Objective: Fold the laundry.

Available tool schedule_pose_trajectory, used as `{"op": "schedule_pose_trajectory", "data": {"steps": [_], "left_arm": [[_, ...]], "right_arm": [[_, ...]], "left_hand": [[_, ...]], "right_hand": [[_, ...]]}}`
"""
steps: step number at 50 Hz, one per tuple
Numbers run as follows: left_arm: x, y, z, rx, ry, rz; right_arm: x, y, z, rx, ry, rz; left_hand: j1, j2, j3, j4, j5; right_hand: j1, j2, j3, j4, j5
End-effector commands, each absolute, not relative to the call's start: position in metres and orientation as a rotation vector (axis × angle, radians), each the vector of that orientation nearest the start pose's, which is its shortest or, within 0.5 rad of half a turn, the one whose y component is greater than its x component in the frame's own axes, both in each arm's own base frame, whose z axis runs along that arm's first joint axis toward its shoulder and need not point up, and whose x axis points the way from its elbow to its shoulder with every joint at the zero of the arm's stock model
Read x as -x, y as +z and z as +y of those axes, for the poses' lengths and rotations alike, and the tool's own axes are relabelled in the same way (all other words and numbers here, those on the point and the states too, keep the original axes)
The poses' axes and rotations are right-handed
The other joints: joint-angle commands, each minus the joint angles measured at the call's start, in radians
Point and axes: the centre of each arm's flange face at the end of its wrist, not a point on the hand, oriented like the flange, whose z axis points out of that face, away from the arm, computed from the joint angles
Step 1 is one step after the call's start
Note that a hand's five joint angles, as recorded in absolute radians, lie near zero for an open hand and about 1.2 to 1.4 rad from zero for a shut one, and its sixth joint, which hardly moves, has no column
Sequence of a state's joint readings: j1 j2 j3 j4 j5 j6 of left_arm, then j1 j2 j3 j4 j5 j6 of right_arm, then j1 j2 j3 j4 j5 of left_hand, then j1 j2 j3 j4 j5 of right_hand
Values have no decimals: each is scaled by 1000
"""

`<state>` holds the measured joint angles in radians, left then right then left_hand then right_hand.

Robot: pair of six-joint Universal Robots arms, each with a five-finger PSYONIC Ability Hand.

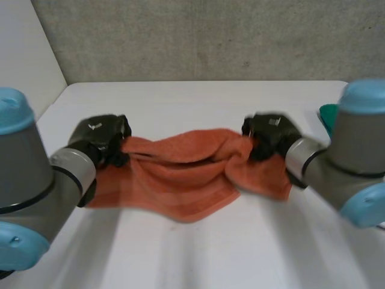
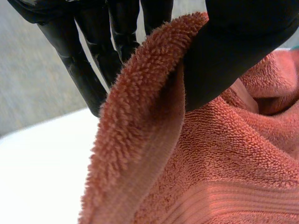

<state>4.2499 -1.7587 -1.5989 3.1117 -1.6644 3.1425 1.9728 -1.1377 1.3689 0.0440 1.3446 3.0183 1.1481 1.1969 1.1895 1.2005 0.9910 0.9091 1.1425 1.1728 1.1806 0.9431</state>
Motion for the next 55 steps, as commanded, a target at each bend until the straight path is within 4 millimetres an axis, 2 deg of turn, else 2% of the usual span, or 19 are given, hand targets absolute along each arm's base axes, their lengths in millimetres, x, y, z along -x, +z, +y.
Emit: {"op": "schedule_pose_trajectory", "data": {"steps": [1, 2, 5, 11, 13, 17, 19, 20, 21, 25, 28, 32, 35, 38, 40, 45, 48, 51, 55], "left_arm": [[238, 289, -218, -588, -2197, 2369], [236, 293, -217, -594, -2210, 2342], [233, 303, -210, -627, -2244, 2265], [234, 292, -206, -678, -2195, 2279], [235, 283, -208, -695, -2155, 2305], [246, 254, -219, -748, -2038, 2393], [252, 238, -225, -773, -1979, 2431], [254, 234, -228, -781, -1968, 2439], [256, 232, -231, -785, -1962, 2443], [264, 222, -246, -786, -1934, 2454], [268, 219, -256, -782, -1933, 2453], [269, 220, -262, -771, -1942, 2448], [268, 219, -264, -765, -1944, 2444], [267, 216, -264, -764, -1940, 2447], [267, 216, -264, -761, -1938, 2449], [265, 212, -263, -761, -1918, 2460], [264, 212, -261, -763, -1917, 2462], [264, 212, -261, -763, -1917, 2462], [264, 213, -261, -761, -1925, 2457]], "right_arm": [[-258, 298, -285, 915, -1750, 2021], [-254, 311, -286, 944, -1733, 2017], [-250, 318, -293, 974, -1669, 2038], [-246, 293, -335, 1091, -1521, 2182], [-247, 274, -352, 1128, -1483, 2248], [-251, 243, -376, 1154, -1503, 2365], [-252, 235, -384, 1142, -1556, 2414], [-253, 233, -389, 1136, -1596, 2431], [-254, 232, -396, 1115, -1684, 2459], [-254, 241, -404, 1039, -1871, 2481], [-258, 244, -395, 1051, -1861, 2469], [-259, 255, -368, 1096, -1795, 2439], [-256, 269, -340, 1148, -1772, 2358], [-251, 270, -317, 1173, -1720, 2323], [-250, 264, -306, 1190, -1676, 2304], [-248, 220, -281, 1224, -1519, 2313], [-246, 197, -276, 1229, -1520, 2312], [-247, 186, -274, 1229, -1543, 2290], [-250, 160, -283, 1230, -1572, 2278]], "left_hand": [[248, 199, 207, 196, 231], [248, 199, 207, 196, 231], [248, 199, 207, 196, 231], [248, 199, 207, 196, 231], [248, 199, 207, 196, 231], [248, 199, 207, 196, 231], [248, 199, 207, 196, 231], [248, 199, 207, 196, 231], [248, 199, 207, 196, 231], [248, 199, 207, 196, 231], [248, 199, 207, 196, 231], [248, 199, 207, 196, 231], [248, 199, 207, 196, 231], [248, 199, 207, 196, 231], [248, 199, 207, 196, 231], [248, 199, 207, 196, 231], [248, 199, 207, 196, 231], [248, 199, 207, 196, 231], [248, 199, 207, 196, 231]], "right_hand": [[487, 254, 223, 216, 279], [487, 254, 223, 216, 279], [487, 254, 223, 216, 279], [487, 254, 223, 216, 279], [487, 254, 223, 216, 279], [11, -223, -253, -261, -198], [-154, -387, -417, -425, -362], [-317, -551, -581, -589, -526], [-685, -919, -949, -957, -894], [-735, -968, -998, -1006, -943], [-735, -968, -998, -1006, -943], [-735, -968, -998, -1006, -943], [-735, -968, -998, -1006, -943], [-735, -968, -998, -1006, -943], [-654, -888, -918, -926, -863], [-448, -682, -712, -720, -657], [-335, -568, -598, -606, -543], [-269, -503, -533, -541, -478], [-275, -508, -539, -547, -484]]}}
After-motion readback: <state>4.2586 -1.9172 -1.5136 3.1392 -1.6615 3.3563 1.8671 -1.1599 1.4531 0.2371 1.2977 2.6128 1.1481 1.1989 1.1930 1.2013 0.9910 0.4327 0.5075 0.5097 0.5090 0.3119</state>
